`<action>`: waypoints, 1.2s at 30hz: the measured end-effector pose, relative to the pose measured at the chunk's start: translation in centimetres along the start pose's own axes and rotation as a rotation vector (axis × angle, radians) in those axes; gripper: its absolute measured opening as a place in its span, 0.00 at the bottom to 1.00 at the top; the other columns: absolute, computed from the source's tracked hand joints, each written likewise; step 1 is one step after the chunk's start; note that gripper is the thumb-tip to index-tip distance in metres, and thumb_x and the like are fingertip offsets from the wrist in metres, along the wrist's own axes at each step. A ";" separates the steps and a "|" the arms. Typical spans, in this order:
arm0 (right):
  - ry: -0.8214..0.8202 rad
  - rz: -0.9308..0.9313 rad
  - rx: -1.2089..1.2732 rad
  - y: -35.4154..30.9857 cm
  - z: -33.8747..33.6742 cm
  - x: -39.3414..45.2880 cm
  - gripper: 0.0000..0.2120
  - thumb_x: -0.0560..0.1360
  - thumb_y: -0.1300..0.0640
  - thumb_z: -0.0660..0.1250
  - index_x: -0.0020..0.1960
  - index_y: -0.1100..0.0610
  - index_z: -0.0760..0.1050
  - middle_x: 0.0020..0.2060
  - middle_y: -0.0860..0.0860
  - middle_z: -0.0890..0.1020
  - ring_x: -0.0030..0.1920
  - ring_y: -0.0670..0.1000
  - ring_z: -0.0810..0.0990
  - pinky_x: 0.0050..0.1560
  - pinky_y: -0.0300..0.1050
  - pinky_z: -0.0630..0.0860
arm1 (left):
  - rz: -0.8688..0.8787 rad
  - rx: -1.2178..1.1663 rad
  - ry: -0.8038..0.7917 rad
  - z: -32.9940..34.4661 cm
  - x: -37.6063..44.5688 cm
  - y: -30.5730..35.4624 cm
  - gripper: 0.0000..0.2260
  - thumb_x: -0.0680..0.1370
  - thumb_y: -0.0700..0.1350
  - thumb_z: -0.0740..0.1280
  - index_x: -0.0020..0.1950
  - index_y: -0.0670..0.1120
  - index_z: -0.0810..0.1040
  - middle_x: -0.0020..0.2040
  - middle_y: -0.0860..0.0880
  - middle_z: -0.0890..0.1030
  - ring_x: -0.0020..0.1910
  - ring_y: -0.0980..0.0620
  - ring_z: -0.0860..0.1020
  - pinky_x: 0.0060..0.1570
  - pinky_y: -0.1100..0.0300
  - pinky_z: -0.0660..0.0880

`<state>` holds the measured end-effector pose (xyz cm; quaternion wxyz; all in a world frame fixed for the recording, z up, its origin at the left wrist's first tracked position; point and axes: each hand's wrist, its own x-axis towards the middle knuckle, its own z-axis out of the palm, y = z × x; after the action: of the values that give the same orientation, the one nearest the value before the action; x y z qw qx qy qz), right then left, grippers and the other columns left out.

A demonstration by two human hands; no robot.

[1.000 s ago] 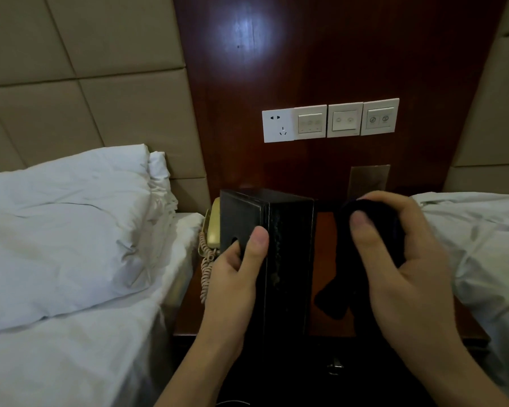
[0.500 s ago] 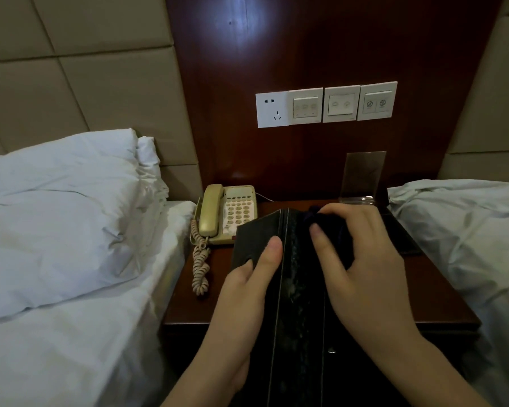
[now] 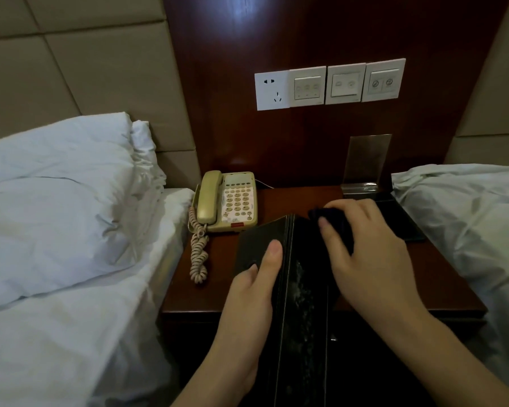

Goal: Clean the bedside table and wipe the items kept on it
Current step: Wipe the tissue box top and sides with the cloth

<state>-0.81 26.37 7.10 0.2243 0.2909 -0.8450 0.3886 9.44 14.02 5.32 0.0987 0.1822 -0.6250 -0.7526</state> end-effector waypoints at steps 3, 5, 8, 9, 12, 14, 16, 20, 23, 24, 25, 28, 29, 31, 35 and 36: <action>-0.046 -0.097 -0.011 -2.6 0.4 -1.6 0.13 0.79 0.44 0.56 0.61 0.45 0.70 0.54 0.41 0.68 0.44 0.42 0.74 0.35 0.31 0.69 | -0.003 -0.003 0.053 0.0 -0.1 0.1 0.21 0.82 0.58 0.60 0.52 0.44 0.86 0.37 0.51 0.87 0.34 0.60 0.85 0.30 0.71 0.75; -0.100 -0.228 -0.007 -4.1 0.4 -2.6 0.12 0.79 0.45 0.56 0.60 0.45 0.70 0.55 0.43 0.70 0.43 0.42 0.76 0.34 0.35 0.76 | 0.012 0.030 0.063 -0.2 0.8 0.4 0.20 0.84 0.56 0.58 0.52 0.45 0.85 0.33 0.52 0.86 0.30 0.64 0.82 0.28 0.72 0.73; -0.053 -0.227 0.061 -3.0 0.3 -1.8 0.11 0.79 0.46 0.59 0.59 0.47 0.73 0.54 0.43 0.73 0.45 0.42 0.76 0.39 0.35 0.77 | 0.052 0.064 -0.020 -1.3 0.8 -0.1 0.19 0.85 0.53 0.57 0.59 0.44 0.84 0.33 0.56 0.84 0.29 0.67 0.81 0.29 0.74 0.73; -0.021 -0.175 0.084 -2.1 0.2 -1.2 0.12 0.79 0.47 0.61 0.59 0.47 0.75 0.53 0.42 0.73 0.46 0.41 0.76 0.42 0.33 0.75 | 0.006 0.056 -0.022 -1.1 0.7 0.3 0.19 0.84 0.54 0.58 0.57 0.44 0.85 0.32 0.55 0.85 0.30 0.66 0.82 0.28 0.73 0.74; 0.004 -0.080 0.083 -0.7 0.2 -0.2 0.12 0.78 0.47 0.61 0.60 0.48 0.75 0.53 0.42 0.73 0.48 0.40 0.74 0.45 0.33 0.75 | -0.050 0.001 -0.002 -0.1 0.2 0.2 0.19 0.81 0.59 0.61 0.50 0.47 0.85 0.38 0.54 0.88 0.35 0.61 0.85 0.29 0.72 0.75; -0.061 -0.140 0.078 -1.6 0.4 -1.2 0.11 0.78 0.47 0.62 0.59 0.46 0.75 0.54 0.41 0.72 0.48 0.40 0.75 0.45 0.38 0.78 | -0.027 -0.053 0.038 -0.1 0.3 0.0 0.19 0.81 0.58 0.62 0.48 0.47 0.86 0.37 0.51 0.88 0.35 0.60 0.85 0.30 0.70 0.76; -0.155 -0.270 0.089 -3.2 0.5 -2.6 0.11 0.78 0.48 0.62 0.59 0.46 0.74 0.55 0.41 0.71 0.47 0.41 0.76 0.43 0.38 0.78 | -0.016 -0.021 0.145 -0.6 1.0 0.3 0.18 0.82 0.58 0.62 0.49 0.48 0.86 0.41 0.48 0.88 0.44 0.57 0.87 0.39 0.68 0.78; -0.160 -0.285 0.081 -2.4 0.3 -1.6 0.11 0.77 0.47 0.62 0.59 0.44 0.74 0.55 0.41 0.72 0.48 0.42 0.76 0.44 0.38 0.78 | -0.039 -0.061 0.177 -0.6 2.1 1.5 0.16 0.82 0.56 0.64 0.55 0.48 0.87 0.45 0.49 0.85 0.45 0.52 0.85 0.45 0.64 0.76; -0.091 -0.146 0.083 -0.8 0.2 -0.2 0.12 0.77 0.47 0.62 0.59 0.45 0.75 0.55 0.41 0.72 0.49 0.44 0.77 0.46 0.42 0.79 | -0.104 -0.119 0.094 -0.2 1.2 1.3 0.21 0.79 0.60 0.66 0.39 0.49 0.90 0.40 0.48 0.88 0.37 0.53 0.87 0.40 0.59 0.77; -0.096 -0.148 0.078 -0.9 0.3 -0.4 0.11 0.77 0.47 0.63 0.59 0.45 0.75 0.54 0.41 0.72 0.49 0.43 0.77 0.46 0.43 0.79 | -0.096 -0.130 0.098 -0.2 0.9 1.1 0.22 0.79 0.62 0.65 0.41 0.48 0.90 0.42 0.47 0.88 0.38 0.53 0.87 0.41 0.57 0.77; -0.124 -0.178 0.077 -1.4 0.3 -1.0 0.11 0.77 0.47 0.63 0.59 0.44 0.75 0.54 0.40 0.72 0.49 0.42 0.76 0.46 0.42 0.79 | -0.080 -0.148 0.106 -0.3 0.5 0.8 0.22 0.79 0.62 0.65 0.42 0.48 0.90 0.42 0.47 0.89 0.39 0.52 0.87 0.42 0.57 0.78; -0.260 -0.336 0.077 -3.6 0.2 -3.5 0.10 0.76 0.47 0.63 0.58 0.43 0.73 0.55 0.40 0.70 0.46 0.40 0.75 0.40 0.37 0.78 | -0.025 -0.201 0.126 -0.6 0.9 1.1 0.20 0.80 0.60 0.64 0.35 0.55 0.89 0.42 0.47 0.88 0.40 0.51 0.87 0.46 0.54 0.79; -0.278 -0.374 0.061 -3.8 0.3 -3.8 0.10 0.76 0.47 0.63 0.57 0.43 0.73 0.55 0.40 0.71 0.45 0.41 0.75 0.38 0.37 0.77 | -0.020 -0.201 0.123 -0.7 1.2 1.2 0.21 0.80 0.60 0.63 0.35 0.56 0.88 0.42 0.46 0.89 0.41 0.50 0.87 0.49 0.53 0.79; -0.251 -0.358 0.037 -3.0 0.6 -2.8 0.11 0.76 0.46 0.62 0.58 0.43 0.74 0.55 0.41 0.71 0.46 0.42 0.76 0.39 0.36 0.76 | -0.029 -0.188 0.114 -0.8 1.4 1.5 0.20 0.81 0.61 0.63 0.37 0.56 0.89 0.44 0.46 0.89 0.44 0.50 0.88 0.52 0.51 0.80; -0.150 -0.143 0.020 -0.3 1.1 -0.3 0.13 0.77 0.46 0.60 0.60 0.43 0.73 0.56 0.41 0.71 0.49 0.46 0.78 0.43 0.41 0.77 | -0.094 -0.151 0.105 -0.6 2.4 1.2 0.23 0.80 0.65 0.64 0.49 0.48 0.89 0.48 0.45 0.89 0.49 0.47 0.87 0.58 0.48 0.80; -0.156 -0.137 0.008 -0.2 1.2 -0.5 0.13 0.77 0.46 0.60 0.61 0.43 0.73 0.56 0.41 0.71 0.49 0.47 0.78 0.43 0.42 0.78 | -0.097 -0.155 0.115 -0.6 2.6 1.0 0.24 0.79 0.65 0.64 0.52 0.47 0.89 0.49 0.45 0.88 0.50 0.46 0.87 0.59 0.46 0.80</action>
<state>-0.42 25.50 6.22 0.1827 0.3781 -0.8366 0.3519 7.25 12.33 5.81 0.1117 0.2469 -0.5488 -0.7908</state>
